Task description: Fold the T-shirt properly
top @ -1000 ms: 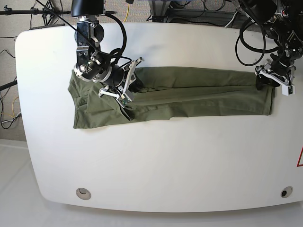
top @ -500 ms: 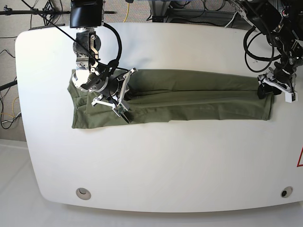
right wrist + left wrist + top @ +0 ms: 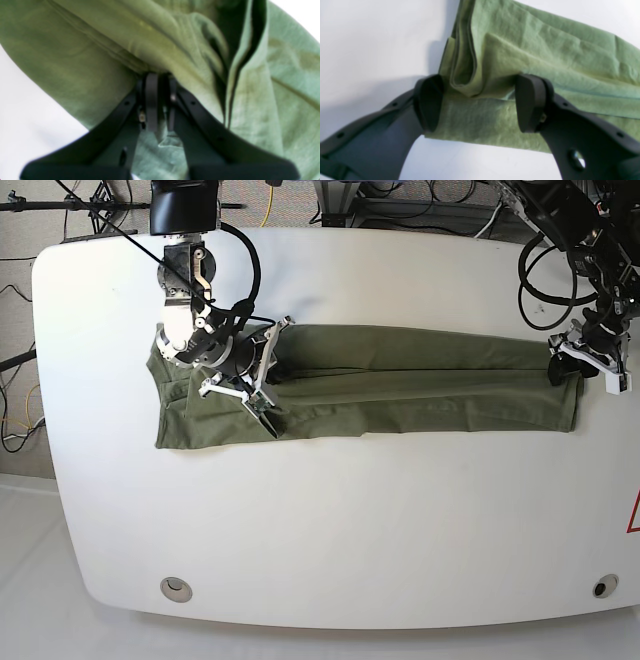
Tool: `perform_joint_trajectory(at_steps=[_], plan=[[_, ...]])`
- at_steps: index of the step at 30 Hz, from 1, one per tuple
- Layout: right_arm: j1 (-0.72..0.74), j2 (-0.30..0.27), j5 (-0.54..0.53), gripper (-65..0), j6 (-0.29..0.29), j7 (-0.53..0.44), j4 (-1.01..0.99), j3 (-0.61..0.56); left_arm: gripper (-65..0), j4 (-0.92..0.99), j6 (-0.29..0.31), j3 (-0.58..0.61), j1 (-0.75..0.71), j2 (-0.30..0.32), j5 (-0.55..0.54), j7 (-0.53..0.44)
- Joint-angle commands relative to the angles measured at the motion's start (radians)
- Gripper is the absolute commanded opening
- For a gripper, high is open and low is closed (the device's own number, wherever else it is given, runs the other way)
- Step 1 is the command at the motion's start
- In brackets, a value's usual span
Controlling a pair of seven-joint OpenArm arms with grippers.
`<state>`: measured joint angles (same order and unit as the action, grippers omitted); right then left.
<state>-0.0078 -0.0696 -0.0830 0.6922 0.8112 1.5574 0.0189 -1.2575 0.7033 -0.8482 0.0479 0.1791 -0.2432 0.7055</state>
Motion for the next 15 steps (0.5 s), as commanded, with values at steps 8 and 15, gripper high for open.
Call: perform_joint_trajectory(at_steps=[8, 15], plan=[[-0.026, -0.001, -0.086, -59.1, 0.006, -0.013, 0.066, 0.008, -22.3, -0.022, -0.005, 0.008, 0.014, 0.012, 0.001, -0.004], [-0.033, -0.001, -0.092, -58.8, 0.006, -0.007, 0.099, 0.012, -22.2, -0.024, -0.005, 0.011, 0.007, 0.01, 0.002, -0.008]])
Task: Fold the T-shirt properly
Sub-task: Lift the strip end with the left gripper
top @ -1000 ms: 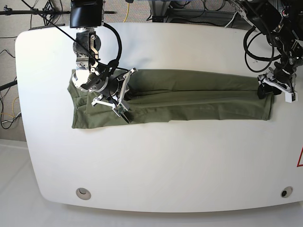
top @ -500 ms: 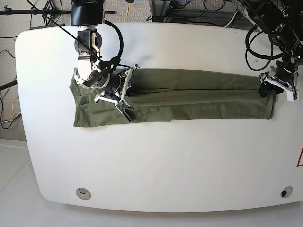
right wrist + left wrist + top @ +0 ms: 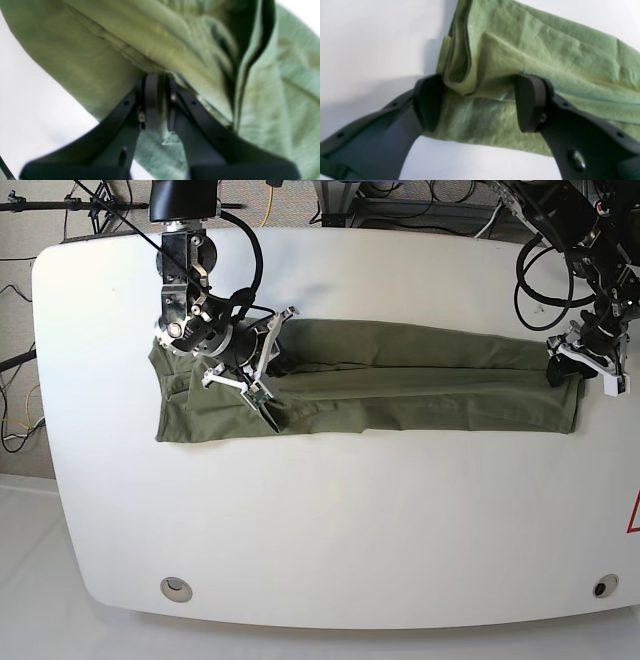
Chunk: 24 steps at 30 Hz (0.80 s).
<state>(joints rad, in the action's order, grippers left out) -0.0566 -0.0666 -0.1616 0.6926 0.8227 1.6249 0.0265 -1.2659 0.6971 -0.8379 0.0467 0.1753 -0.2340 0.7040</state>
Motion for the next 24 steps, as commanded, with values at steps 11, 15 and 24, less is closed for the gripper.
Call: perform_joint_trajectory(at_steps=[11, 15, 24], plan=[[0.031, -0.002, 0.029, -59.4, 0.006, -0.014, 0.032, 0.018, -22.2, -0.005, 0.001, 0.004, 0.016, 0.001, 0.002, -0.013], [0.033, -0.002, 0.023, -59.3, 0.006, -0.017, 0.013, 0.009, -21.9, -0.002, 0.001, 0.002, 0.024, 0.008, -0.003, -0.012], [0.032, -0.001, 0.026, -59.3, 0.006, -0.015, 0.006, 0.007, -23.5, -0.006, 0.001, 0.005, 0.023, 0.01, -0.005, -0.008]])
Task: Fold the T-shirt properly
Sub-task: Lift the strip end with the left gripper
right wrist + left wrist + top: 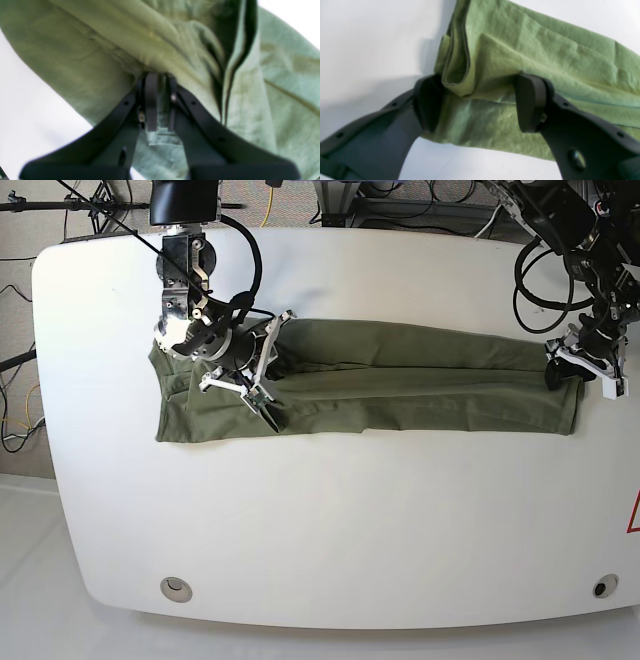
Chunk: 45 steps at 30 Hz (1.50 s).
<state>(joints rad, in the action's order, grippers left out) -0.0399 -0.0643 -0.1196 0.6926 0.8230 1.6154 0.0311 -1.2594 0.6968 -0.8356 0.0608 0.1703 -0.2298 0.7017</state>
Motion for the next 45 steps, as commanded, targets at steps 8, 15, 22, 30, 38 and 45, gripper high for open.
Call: perform_joint_trajectory(at_steps=[8, 15, 22, 30, 38, 45], plan=[[0.014, -0.003, -0.021, -59.4, 0.006, -0.013, 0.016, 0.004, -43.4, 0.0, 0.001, 0.006, 0.011, 0.019, -0.006, -0.005], [0.019, -0.004, -0.018, -59.3, 0.006, -0.01, 0.011, 0.001, -26.5, -0.001, 0.001, 0.01, 0.019, 0.018, -0.005, 0.006], [0.015, -0.002, -0.015, -59.5, 0.006, -0.009, 0.01, 0.002, -20.9, 0.001, 0.001, 0.016, 0.022, 0.018, 0.008, -0.013], [0.012, 0.0, -0.014, -59.6, 0.006, -0.008, 0.014, 0.004, -19.6, 0.008, 0.001, 0.025, 0.022, 0.016, 0.022, -0.029], [0.014, 0.001, -0.006, -59.6, 0.006, -0.005, 0.018, 0.001, -47.2, 0.026, 0.001, 0.041, 0.02, 0.016, 0.042, -0.068], [0.013, 0.002, -0.003, -59.7, 0.006, -0.006, 0.014, 0.001, -63.2, 0.018, 0.001, 0.046, 0.019, 0.015, 0.046, -0.063]])
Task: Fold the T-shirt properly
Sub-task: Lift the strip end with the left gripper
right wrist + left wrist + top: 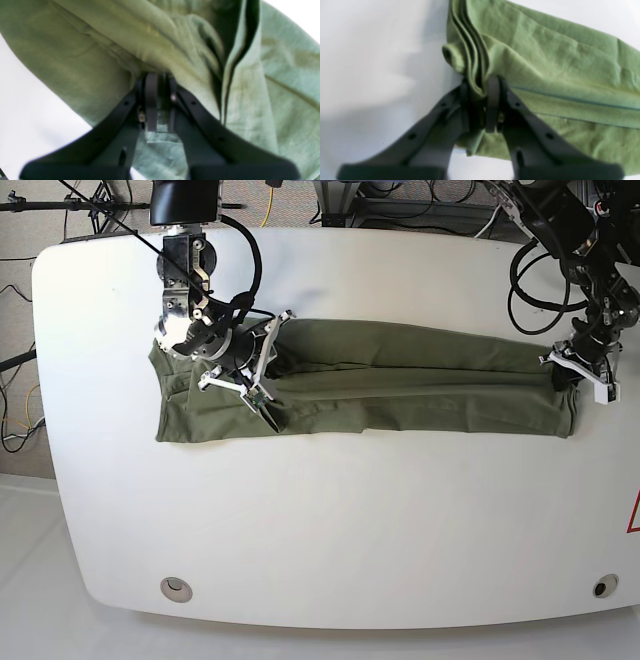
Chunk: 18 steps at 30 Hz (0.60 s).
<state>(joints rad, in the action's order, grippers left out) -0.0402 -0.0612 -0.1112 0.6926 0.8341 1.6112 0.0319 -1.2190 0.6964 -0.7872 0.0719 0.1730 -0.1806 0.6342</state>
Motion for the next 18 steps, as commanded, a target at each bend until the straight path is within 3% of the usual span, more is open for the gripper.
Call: perform_joint_trajectory(at_steps=[1, 18], plan=[[0.014, -0.001, -0.011, -59.7, 0.006, -0.017, 0.018, 0.0, -63.1, -0.025, 0.002, 0.001, 0.008, 0.012, -0.002, 0.006], [0.021, -0.003, -0.006, -61.2, 0.006, -0.015, 0.015, 0.0, -64.4, -0.146, 0.002, 0.125, -0.019, 0.014, 0.001, 0.014]])
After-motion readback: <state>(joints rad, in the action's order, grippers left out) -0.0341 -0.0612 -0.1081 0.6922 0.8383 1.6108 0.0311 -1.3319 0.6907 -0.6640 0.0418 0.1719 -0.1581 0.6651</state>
